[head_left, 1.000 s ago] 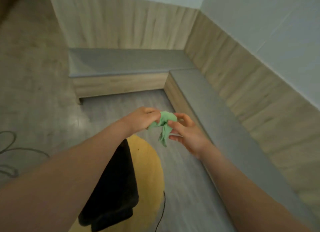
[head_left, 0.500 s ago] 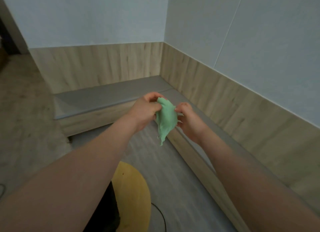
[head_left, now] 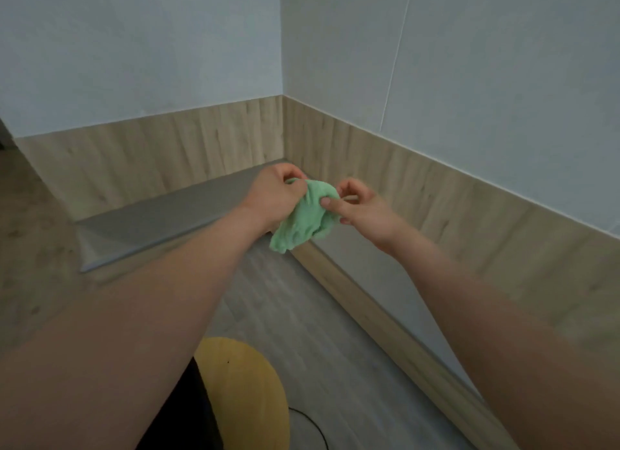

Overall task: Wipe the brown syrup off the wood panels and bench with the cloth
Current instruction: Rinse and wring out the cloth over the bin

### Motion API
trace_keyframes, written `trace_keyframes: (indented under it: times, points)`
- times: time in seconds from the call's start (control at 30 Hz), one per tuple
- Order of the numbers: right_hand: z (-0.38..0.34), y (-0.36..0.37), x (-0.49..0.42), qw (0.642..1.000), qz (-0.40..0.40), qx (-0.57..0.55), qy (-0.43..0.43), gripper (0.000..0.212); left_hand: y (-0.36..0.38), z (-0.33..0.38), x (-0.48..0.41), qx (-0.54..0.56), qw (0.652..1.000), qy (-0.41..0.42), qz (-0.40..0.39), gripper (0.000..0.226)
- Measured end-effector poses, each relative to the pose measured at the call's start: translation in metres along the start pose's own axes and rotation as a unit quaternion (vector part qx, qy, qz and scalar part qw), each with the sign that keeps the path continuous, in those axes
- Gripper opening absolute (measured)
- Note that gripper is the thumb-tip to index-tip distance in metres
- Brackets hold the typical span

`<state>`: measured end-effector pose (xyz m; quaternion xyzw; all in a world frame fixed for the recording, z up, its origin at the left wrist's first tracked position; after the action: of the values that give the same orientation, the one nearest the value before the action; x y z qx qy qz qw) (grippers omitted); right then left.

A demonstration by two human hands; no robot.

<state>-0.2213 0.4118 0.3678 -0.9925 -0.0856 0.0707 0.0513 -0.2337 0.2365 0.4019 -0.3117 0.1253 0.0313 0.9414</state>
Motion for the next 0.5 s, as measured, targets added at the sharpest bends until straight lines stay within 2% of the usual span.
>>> trace_keyframes:
  times: [0.07,0.2,0.27,0.37,0.47,0.5]
  points:
    - [-0.011,-0.009,0.000,0.999,0.008,0.028,-0.020,0.029,-0.009,0.008,-0.006,-0.034,0.999,0.008,0.004,0.024]
    - [-0.016,-0.003,0.001,0.994,-0.054,-0.094,0.017,0.029,-0.006,0.019,-0.015,-0.041,0.999,0.020,-0.027,0.028]
    - [-0.014,-0.001,0.003,0.993,-0.061,-0.100,0.031,0.033,-0.006,0.024,-0.018,-0.031,0.999,0.030,-0.024,0.026]
    - [0.003,-0.003,0.010,0.992,-0.088,0.001,0.091,0.047,-0.013,0.022,-0.019,-0.031,0.999,0.032,0.001,0.024]
    - [0.022,-0.011,0.015,0.970,-0.086,0.190,0.121,0.042,-0.025,0.008,-0.018,-0.004,0.999,0.001,0.032,0.026]
    - [0.027,-0.014,0.016,0.963,-0.077,0.222,0.134,0.042,-0.029,0.003,-0.019,-0.006,0.999,-0.007,0.040,0.026]
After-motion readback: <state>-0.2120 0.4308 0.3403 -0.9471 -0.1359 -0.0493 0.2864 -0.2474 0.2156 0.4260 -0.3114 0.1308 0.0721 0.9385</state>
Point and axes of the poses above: each hand's wrist, its own x-axis away from the middle knuckle, its own y-axis out of the palm, z = x × y, the point moved 8 cm from there along -x, towards the middle knuckle, and after that the axes turned 9 degrees about -x, right-handed, at the moved point
